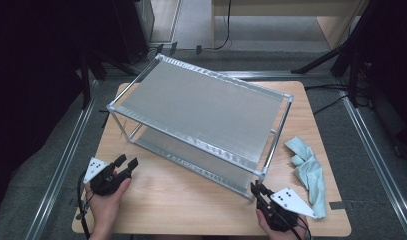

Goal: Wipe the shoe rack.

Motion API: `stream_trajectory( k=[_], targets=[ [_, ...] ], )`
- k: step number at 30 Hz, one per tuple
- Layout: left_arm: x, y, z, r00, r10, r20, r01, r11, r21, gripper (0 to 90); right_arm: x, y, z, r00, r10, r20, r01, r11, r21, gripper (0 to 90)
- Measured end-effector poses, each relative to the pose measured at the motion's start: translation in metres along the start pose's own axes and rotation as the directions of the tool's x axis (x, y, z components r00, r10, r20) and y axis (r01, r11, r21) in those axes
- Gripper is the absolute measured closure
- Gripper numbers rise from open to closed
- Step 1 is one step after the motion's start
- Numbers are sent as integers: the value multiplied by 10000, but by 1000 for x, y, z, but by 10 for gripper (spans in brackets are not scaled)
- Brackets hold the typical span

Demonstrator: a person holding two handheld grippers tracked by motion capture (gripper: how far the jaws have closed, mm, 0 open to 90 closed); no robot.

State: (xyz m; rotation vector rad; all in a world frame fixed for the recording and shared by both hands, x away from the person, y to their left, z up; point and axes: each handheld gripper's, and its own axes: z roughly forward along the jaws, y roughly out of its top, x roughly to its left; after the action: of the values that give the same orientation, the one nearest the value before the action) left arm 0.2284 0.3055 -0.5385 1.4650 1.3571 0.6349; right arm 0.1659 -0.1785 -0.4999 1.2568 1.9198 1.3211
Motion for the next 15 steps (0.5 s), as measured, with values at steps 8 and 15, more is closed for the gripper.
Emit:
stream_trajectory(
  k=[8, 15],
  targets=[
    [12, 24, 27, 9975, -133, -691, 138, 9999, 71, 431, -23, -6, -23, 9967, 366, 728, -361, 9993, -78, 787],
    [16, 32, 41, 9992, 346, -214, -336, 9984, 451, 696, -32, -5, -30, 9939, 540, 963, -538, 9985, -40, 787]
  ],
)
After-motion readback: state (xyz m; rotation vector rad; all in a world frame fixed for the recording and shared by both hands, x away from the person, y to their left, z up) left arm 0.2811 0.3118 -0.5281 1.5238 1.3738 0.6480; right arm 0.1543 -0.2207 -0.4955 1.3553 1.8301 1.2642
